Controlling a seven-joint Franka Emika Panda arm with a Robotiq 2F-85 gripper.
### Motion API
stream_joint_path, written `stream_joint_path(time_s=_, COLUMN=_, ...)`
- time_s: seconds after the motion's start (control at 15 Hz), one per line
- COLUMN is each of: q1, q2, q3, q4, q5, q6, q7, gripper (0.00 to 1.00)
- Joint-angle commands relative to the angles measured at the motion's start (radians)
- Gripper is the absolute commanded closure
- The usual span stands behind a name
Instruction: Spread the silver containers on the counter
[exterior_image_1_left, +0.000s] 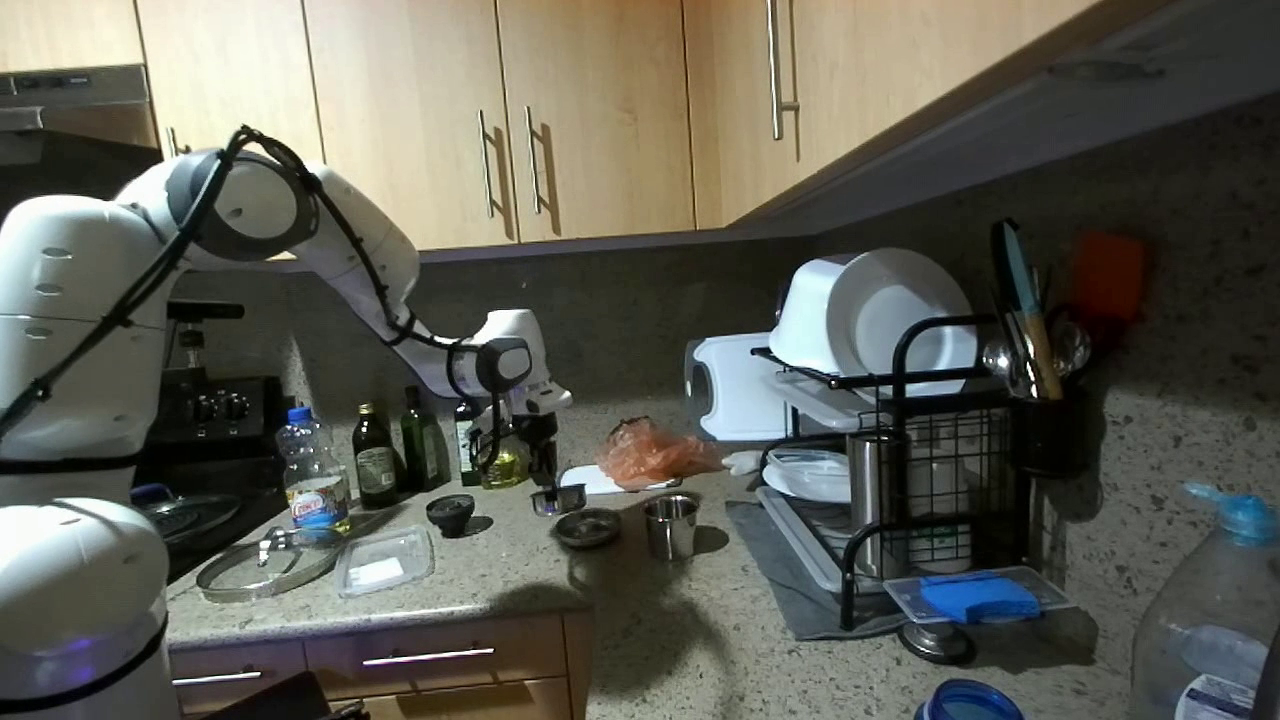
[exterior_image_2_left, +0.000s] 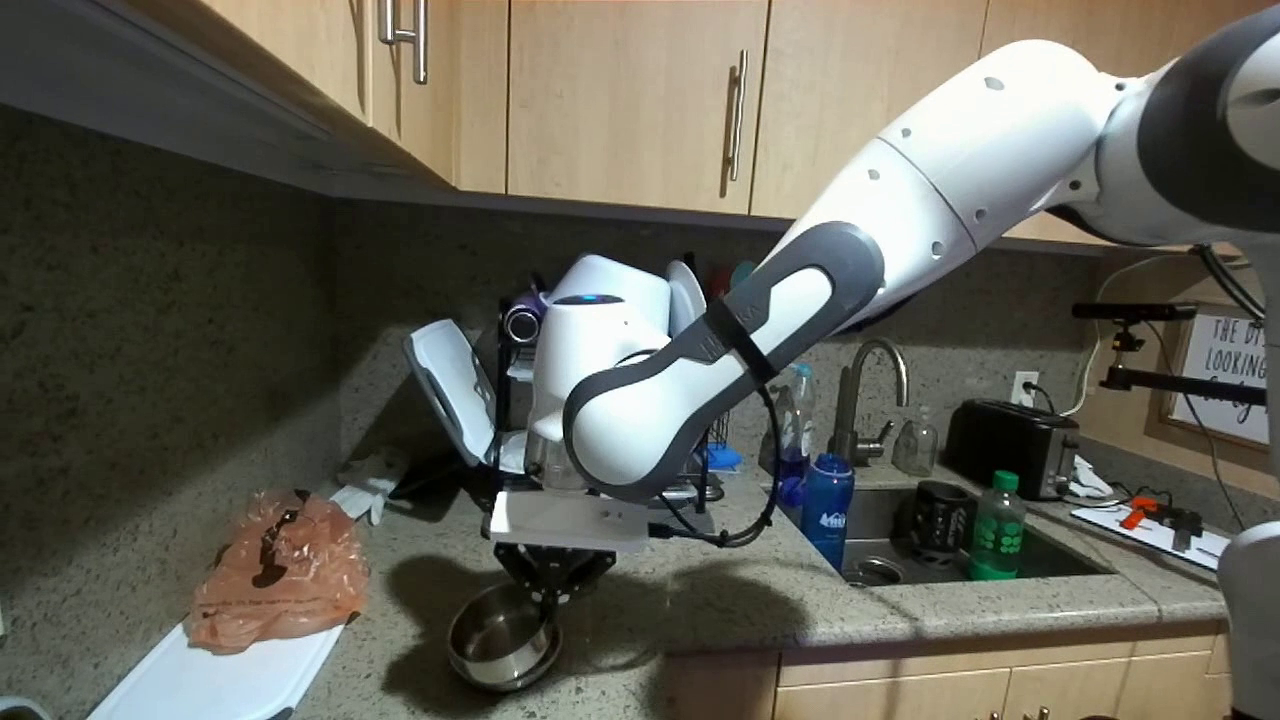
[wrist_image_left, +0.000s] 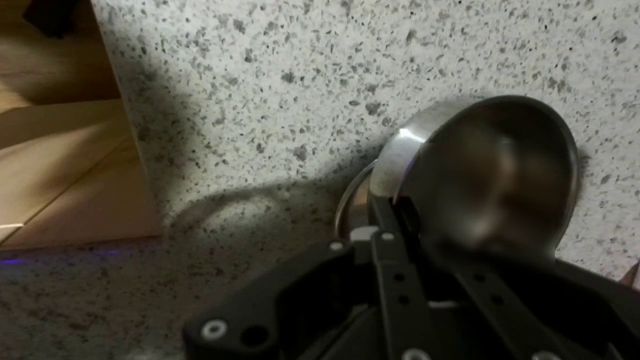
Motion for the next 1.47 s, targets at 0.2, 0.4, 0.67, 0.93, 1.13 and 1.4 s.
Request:
stream_joint_path(time_s=0.2, q1=0.05, q2=0.026, q3=0.039, q4=0.053, q5=-0.123, q6=-0.095, q7=0.007, gripper=0.99)
stream_joint_path(time_s=0.4, q1=0.057, q2=0.051, q3=0.063, q4=0.087, q5=-0.114, q6=-0.158, q7=-0.039, gripper=0.99)
stream_joint_path(time_s=0.67, q1=0.043, q2=0.082, q3=0.091, q4=0.104, q5=-0.089, q6=-0.175, q7=-0.218, gripper=0.99)
stream_joint_path(time_s=0.93, q1=0.031, q2=0.111, q3=0.094, q4=0.105, q5=-0.054, q6=-0.163, q7=-0.411, gripper=0.98)
stream_joint_path(time_s=1.13, q1=0.018, q2=0.143, q3=0.086, q4=0.131, q5=-0.034, q6=-0.164, q7=-0.558, gripper=0.98)
stream_joint_path(time_s=1.4, q1=-0.004, q2=0.176, q3=0.069, q4=0.165, q5=0.015, q6=-0.175, q7=-0.674, gripper=0.98)
